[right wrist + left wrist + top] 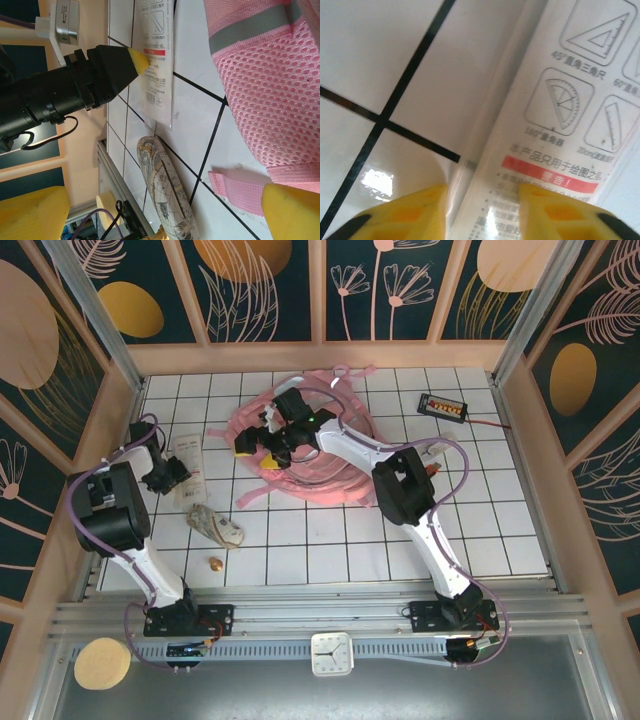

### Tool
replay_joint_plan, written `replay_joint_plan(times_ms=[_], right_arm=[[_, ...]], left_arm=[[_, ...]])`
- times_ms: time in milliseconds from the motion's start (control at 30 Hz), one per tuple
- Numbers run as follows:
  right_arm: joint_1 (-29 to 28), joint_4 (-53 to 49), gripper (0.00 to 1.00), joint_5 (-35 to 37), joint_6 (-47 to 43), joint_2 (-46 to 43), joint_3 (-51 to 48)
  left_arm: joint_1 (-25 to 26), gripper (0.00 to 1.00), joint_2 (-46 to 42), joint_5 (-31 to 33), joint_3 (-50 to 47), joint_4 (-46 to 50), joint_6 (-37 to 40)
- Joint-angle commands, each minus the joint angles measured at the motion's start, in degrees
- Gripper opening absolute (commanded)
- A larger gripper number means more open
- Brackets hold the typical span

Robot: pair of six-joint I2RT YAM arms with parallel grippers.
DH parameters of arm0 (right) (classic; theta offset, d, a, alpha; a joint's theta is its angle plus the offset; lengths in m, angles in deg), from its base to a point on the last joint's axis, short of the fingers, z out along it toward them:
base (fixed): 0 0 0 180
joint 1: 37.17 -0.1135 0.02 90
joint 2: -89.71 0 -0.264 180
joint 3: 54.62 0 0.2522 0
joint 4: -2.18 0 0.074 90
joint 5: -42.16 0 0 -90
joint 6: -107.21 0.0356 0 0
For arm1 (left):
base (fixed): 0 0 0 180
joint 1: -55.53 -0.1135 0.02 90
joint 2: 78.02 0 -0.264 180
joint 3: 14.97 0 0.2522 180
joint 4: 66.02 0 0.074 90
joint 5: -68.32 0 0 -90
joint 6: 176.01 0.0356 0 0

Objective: Pack the student bag

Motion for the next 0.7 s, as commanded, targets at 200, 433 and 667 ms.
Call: replay_joint_plan(times_ms=[200,433,667], right_arm=[[-0.04,-1.24,0.99,0.70,-0.46,-1.19,2.32],[-1.54,-1.65,0.99,1.60,-0.86,-1.50,2.30],[1.34,3.15,0.99,4.09,-0.16,-12.71,-13.53]], left_arm=[[6.88,0.00,3.14,-11.00,-7.28,-3.47,0.55],[6.88,0.00,-12.66,-20.43,-6.24,1.71,-0.15],[7.05,0.00,-23.67,-30.01,-9.84,4.05,-1.66]])
